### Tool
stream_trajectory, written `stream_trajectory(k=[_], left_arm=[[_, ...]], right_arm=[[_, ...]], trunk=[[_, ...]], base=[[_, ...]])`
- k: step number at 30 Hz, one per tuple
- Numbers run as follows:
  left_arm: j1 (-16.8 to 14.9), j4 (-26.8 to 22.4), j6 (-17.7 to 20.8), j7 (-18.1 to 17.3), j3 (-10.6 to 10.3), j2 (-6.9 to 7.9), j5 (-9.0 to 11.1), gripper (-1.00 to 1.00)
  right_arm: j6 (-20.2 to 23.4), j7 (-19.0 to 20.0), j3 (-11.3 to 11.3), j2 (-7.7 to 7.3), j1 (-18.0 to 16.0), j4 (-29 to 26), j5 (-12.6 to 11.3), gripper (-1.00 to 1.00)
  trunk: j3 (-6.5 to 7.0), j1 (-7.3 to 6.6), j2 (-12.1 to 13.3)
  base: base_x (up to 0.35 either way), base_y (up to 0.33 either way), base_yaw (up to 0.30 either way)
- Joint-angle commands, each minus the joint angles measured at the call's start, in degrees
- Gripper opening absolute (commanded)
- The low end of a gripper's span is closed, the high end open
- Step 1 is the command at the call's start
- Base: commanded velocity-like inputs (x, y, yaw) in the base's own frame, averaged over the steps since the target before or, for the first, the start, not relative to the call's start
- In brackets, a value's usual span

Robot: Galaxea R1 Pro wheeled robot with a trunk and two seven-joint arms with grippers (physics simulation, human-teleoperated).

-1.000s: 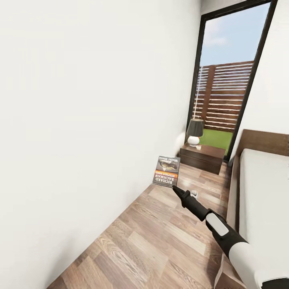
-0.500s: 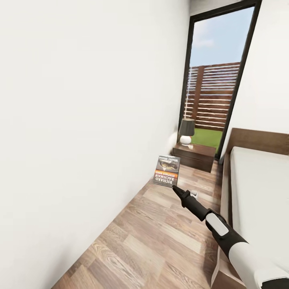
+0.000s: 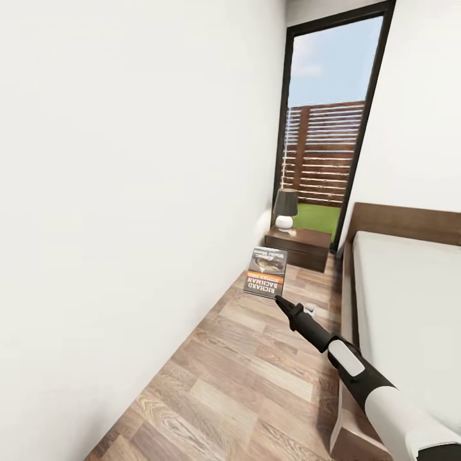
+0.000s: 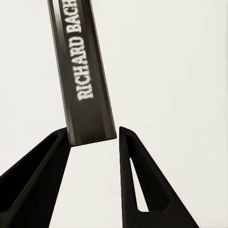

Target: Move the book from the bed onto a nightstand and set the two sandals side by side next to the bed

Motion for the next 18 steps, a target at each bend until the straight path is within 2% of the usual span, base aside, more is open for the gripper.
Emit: stream_trajectory(k=[1, 18], left_arm=[[-0.04, 0.08, -0.32, -0.16, 0.05, 0.00, -0.02, 1.00], [-0.04, 0.08, -0.32, -0.16, 0.05, -0.06, -0.02, 1.00]], right_arm=[[0.34, 0.05, 0.27, -0.05, -0.06, 0.03, -0.64, -1.00], [0.34, 0.05, 0.27, -0.05, -0.06, 0.03, -0.82, -1.00]], trunk=[[-0.06, 0.00, -0.03], [-0.06, 0.00, -0.03]], base=[[0.036, 0.034, -0.131], [0.014, 0.012, -0.129]])
